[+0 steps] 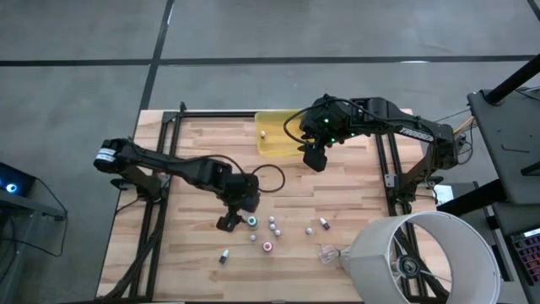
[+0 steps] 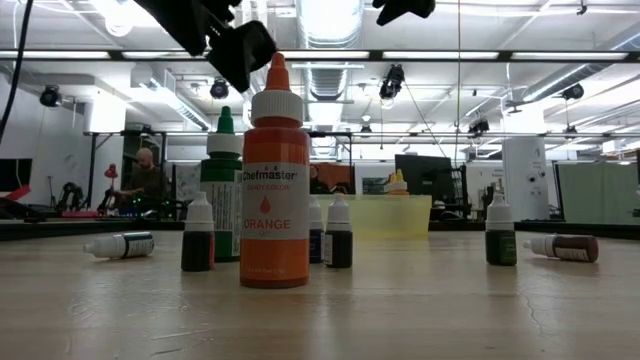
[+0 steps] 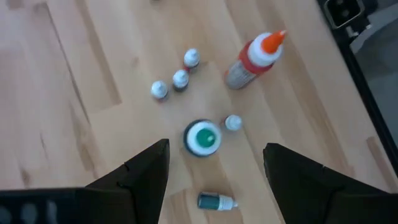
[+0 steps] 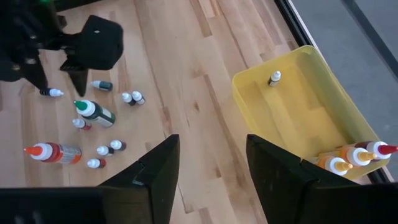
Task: Pick & Place food coloring
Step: Put the top small violet food coloring bottle into the yellow bin
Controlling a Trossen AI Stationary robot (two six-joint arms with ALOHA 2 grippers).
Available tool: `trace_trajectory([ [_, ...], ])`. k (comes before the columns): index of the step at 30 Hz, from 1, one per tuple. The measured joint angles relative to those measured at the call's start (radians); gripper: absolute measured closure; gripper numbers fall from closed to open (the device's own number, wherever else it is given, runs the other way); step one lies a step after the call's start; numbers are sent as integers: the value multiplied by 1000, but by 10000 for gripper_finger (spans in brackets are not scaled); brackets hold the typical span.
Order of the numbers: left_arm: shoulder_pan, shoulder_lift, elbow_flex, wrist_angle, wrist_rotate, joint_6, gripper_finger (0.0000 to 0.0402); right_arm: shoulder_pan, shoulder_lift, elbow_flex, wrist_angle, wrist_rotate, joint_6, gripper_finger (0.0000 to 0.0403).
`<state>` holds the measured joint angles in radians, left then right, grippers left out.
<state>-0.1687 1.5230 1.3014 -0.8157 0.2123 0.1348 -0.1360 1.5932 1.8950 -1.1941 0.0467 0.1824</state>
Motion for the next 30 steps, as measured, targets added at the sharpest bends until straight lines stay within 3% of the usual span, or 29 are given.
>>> trace_trajectory([
  [22,-31,88,1,53,-9,-11,171,0,-11,11,-96,-3,-7,229],
  [30,-31,90,1,56,-16,-11,171,0,-96,14,-112,-4,-7,229],
])
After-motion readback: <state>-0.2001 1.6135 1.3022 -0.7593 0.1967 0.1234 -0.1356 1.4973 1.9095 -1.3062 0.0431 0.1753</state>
